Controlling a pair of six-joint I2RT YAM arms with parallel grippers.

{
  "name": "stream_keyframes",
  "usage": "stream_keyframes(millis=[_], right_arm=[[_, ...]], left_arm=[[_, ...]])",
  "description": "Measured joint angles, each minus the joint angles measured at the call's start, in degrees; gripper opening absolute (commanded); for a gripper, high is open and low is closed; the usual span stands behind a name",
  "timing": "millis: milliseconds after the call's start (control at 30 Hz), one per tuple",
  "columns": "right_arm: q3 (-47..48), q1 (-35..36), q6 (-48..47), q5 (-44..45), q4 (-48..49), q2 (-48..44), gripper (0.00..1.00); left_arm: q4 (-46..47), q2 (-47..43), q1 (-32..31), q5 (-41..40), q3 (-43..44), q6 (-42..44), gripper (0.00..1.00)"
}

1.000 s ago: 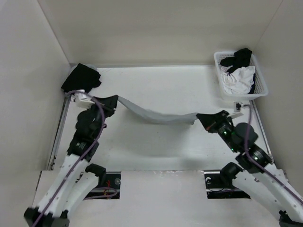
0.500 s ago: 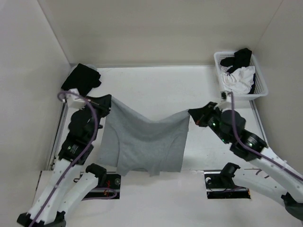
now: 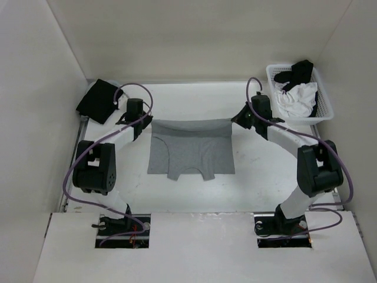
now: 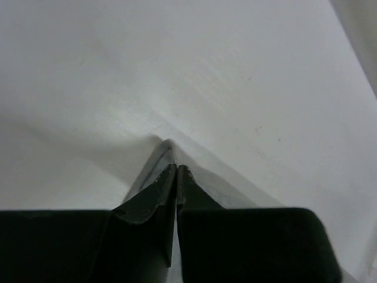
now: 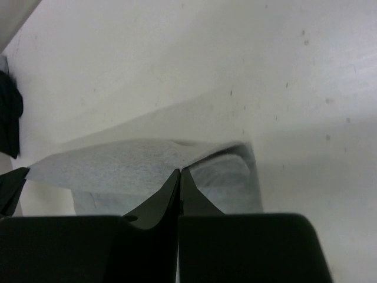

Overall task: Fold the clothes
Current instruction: Fold the tank top

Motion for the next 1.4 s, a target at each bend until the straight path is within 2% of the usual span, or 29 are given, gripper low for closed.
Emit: stream_keyframes(millis=[100,233,400,633,800,933,1067,1133,1167,1267,1333,1400], right_arm=[[3.9,-1.3,0.2,-1.3,1.2,4.2,0.00],[3.5,-1.5,0.2,-1.8,3.2,2.4,0.00],[-8.1,-1.4,0.6,-2.3,7.7,-7.8,0.00],[-24.3,1.2,2.0,-2.0,9.6,-23.1,0.00],[-32.4,5.0,2.6,0.0,8.0,-35.1,0.00],[-37.6,8.8,4.2,2.8,4.5,-44.1,0.00],[-40.9,13.3,6.8,5.6,0.9,-48.0,0.00],[-42.5,15.4,8.6,7.2,-1.1,-49.0,0.00],[-43.1,16.2,9.6,7.9,-2.2,-49.3,0.02],[-44.1,17.9,12.1,10.1,-4.7,-49.8,0.21],[-44.1,18.3,13.0,11.4,-6.0,-49.8,0.36],[-44.1,18.3,13.0,12.4,-6.6,-50.5,0.45]], left_arm=[[1.3,3.1,0.1,1.4,6.4,-0.1,0.00],[4.9,0.9,0.3,1.9,6.8,-0.4,0.00],[9.9,-9.1,0.3,3.2,-7.2,-1.9,0.00],[10.3,-26.9,0.6,5.1,-26.4,-4.1,0.00],[8.0,-42.0,0.7,6.7,-31.1,-4.3,0.00],[6.3,-49.1,0.7,7.8,-33.7,-4.3,0.00],[3.0,-53.9,0.5,8.4,-39.1,-4.8,0.01],[0.5,-56.8,0.5,8.6,-42.2,-5.4,0.06],[-0.8,-58.4,0.5,8.6,-43.6,-5.5,0.09],[-3.9,-60.3,1.2,8.8,-45.7,-5.6,0.24],[-4.7,-60.3,2.3,8.9,-45.7,-5.5,0.27],[-5.3,-60.4,3.6,9.2,-45.7,-5.5,0.27]])
